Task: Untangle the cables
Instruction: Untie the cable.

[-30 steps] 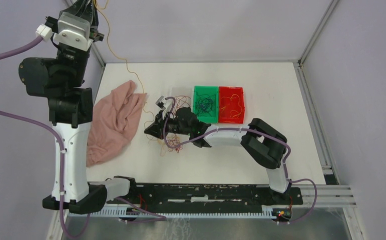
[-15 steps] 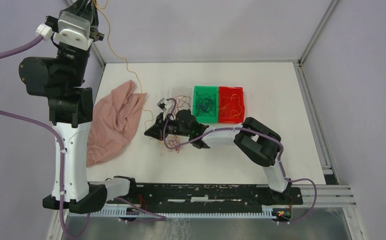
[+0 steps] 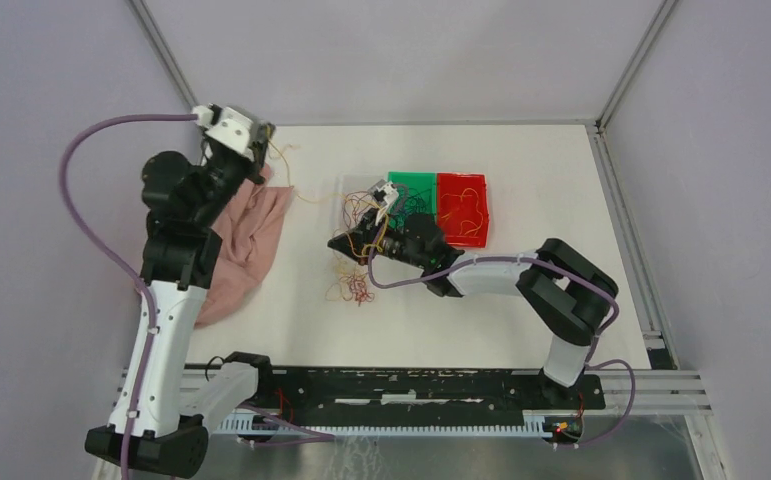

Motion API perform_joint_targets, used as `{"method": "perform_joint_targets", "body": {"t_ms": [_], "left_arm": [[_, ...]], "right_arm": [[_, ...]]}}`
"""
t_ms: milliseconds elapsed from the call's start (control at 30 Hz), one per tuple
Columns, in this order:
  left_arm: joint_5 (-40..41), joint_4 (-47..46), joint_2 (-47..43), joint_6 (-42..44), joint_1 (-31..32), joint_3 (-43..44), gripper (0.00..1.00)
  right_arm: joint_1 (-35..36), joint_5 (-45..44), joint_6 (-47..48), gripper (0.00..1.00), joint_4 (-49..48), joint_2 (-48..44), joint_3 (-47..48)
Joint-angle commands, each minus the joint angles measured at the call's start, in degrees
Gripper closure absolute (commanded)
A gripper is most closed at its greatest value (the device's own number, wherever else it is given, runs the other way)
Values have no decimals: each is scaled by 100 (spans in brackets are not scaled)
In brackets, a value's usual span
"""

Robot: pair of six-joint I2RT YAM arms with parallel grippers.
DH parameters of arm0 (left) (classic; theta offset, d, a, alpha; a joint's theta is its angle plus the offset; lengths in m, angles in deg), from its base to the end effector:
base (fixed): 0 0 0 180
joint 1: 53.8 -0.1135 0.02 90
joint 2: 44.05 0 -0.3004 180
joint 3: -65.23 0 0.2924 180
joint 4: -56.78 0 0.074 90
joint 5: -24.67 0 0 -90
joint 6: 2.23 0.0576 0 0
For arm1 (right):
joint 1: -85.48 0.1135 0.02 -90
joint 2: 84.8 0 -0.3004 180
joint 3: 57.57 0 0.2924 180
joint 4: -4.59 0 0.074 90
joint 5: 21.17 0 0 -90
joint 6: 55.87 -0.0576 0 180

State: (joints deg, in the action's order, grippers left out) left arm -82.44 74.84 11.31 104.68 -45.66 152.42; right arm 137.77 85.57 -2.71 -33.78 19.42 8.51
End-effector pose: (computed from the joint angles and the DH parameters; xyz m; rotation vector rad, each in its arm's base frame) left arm 0.2184 -0.0484 0.5456 0.5324 1.2315 -0.0692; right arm 0.2639 0.3685 0.2246 -0.4897 1.6936 1.4116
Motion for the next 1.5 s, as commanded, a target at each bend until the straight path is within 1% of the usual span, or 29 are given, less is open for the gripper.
{"method": "perform_joint_targets", "body": {"t_ms": [0, 100, 200, 267, 367, 467, 533, 567, 633, 700, 867, 1067, 1133, 1200, 1300, 1367, 1467], "left_arm": [[-1373, 1767, -182, -356, -16, -863, 89], [-2802, 2647, -117, 181, -20, -1255, 84], [-3405, 2795, -31, 312, -18, -1566, 78], [-3796, 3057, -8, 849, -14, -1608, 75], [-3935, 3500, 72, 1471, -13, -1575, 68], [-4088, 4273, 239, 2292, -9, -1516, 60], [-4092, 4659, 306, 2631, 23, -1566, 47], [-4076, 4711, 305, 2733, 21, -1612, 41], [-4018, 4668, 249, 2900, 30, -1694, 35], [-3915, 4330, 93, 2801, 29, -1777, 29], [-3621, 3085, -438, 2114, 35, -2133, 26], [-4058, 3155, -512, 2024, 156, -2227, 17], [-3941, 2911, -616, 1926, 248, -2299, 16], [-3745, 2426, -778, 1641, 286, -2457, 17], [-3673, 2136, -902, 1565, 287, -2500, 24], [-3755, 2361, -848, 1688, 285, -2363, 30], [-3953, 2873, -707, 1959, 287, -2182, 41]], "right_arm": [[29, -61, 243, 100, -337, -650, -309], [10, -54, 225, 100, -243, -840, -322], [10, 32, -1, 100, -167, -892, -184], [16, 95, -165, 100, -227, -895, -147], [17, 255, -313, 100, -231, -893, -86], [18, 329, -388, 100, -193, -911, -59], [24, 449, -411, 100, -155, -921, -16], [28, 490, -400, 100, -147, -929, 6], [44, 555, -346, 100, -64, -950, 33], [52, 595, -314, 100, 97, -959, 72], [72, 746, -419, 100, 154, -908, 196], [194, 770, -170, 100, 796, -884, 469], [219, 739, -70, 100, 1016, -901, 542], [239, 763, -7, 100, 1173, -913, 588], [242, 850, 64, 100, 1349, -921, 642], [242, 864, 108, 100, 1492, -953, 641], [241, 829, 185, 100, 1704, -1004, 645]]}}
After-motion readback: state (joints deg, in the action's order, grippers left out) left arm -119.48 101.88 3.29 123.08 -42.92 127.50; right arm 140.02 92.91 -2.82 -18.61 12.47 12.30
